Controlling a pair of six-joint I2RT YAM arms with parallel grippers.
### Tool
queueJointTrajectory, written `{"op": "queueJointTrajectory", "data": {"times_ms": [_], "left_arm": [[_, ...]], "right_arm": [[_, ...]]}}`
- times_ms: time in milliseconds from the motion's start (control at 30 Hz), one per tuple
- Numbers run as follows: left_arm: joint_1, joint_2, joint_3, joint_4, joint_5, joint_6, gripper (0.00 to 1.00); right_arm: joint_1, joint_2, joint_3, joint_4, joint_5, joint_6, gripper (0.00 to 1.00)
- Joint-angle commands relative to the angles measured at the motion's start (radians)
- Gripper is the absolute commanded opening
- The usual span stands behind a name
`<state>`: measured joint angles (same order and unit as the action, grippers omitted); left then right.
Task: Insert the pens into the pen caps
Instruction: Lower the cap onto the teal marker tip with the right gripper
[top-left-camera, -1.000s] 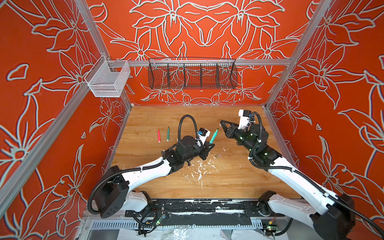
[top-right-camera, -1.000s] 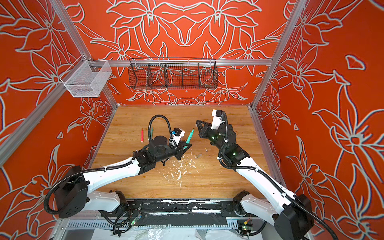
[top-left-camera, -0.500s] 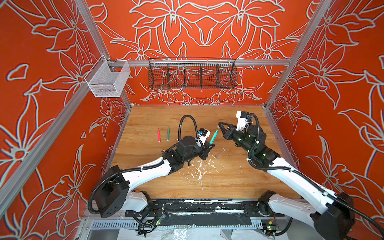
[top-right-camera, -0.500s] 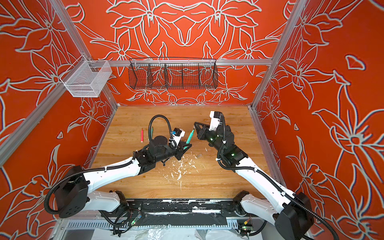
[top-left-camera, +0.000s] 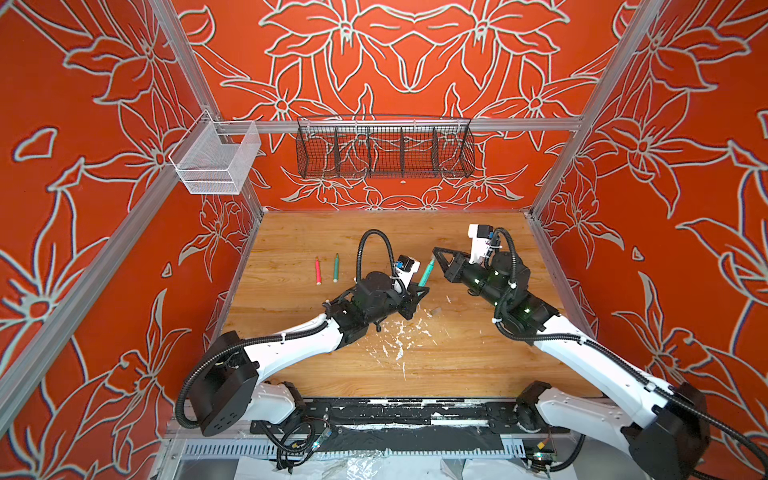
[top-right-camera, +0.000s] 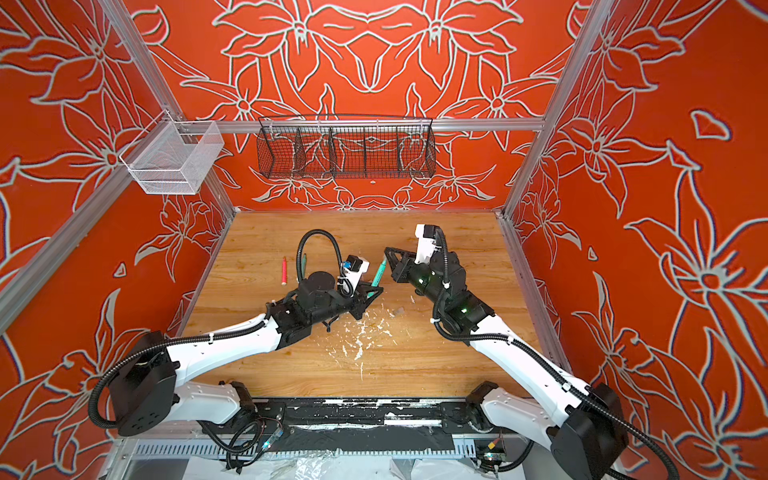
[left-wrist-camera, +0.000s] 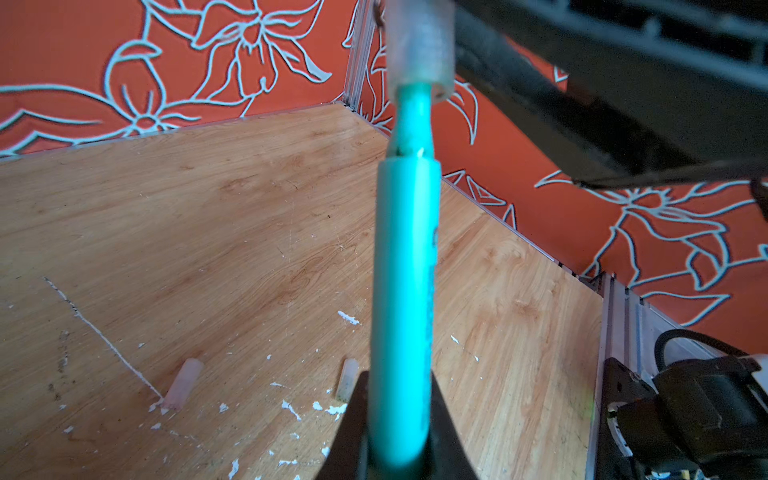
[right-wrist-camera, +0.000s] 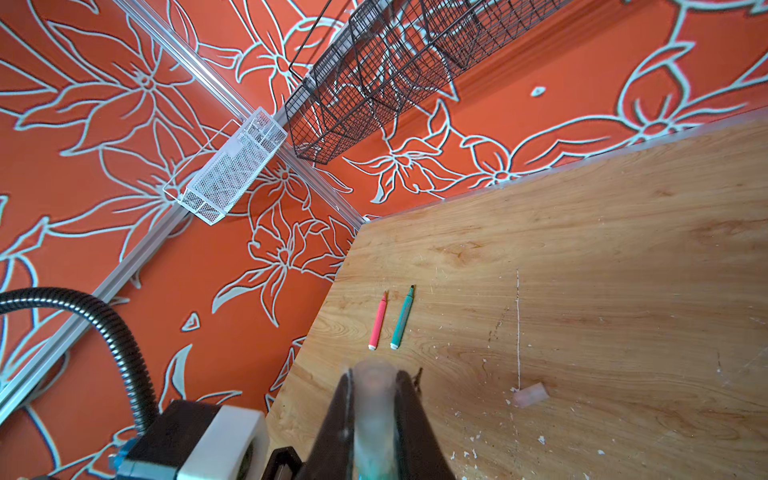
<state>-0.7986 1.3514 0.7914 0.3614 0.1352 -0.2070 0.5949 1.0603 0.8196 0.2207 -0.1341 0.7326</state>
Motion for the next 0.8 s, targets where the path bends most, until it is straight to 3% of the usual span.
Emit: {"op": "queueJointTrajectory", "data": {"times_ms": [0, 767], "left_arm": [[-0.002, -0.002, 0.033, 0.019, -0.035, -0.006, 0.0], [0.022, -0.024, 0.071, -0.041, -0.071, 0.045, 0.0]], "right_arm": [[0.026, 0.001, -0.016, 0.002, 0.013, -0.013, 0.12], [0.101, 0.035, 0.018, -0.033, 0.051, -0.073, 0.17]]}}
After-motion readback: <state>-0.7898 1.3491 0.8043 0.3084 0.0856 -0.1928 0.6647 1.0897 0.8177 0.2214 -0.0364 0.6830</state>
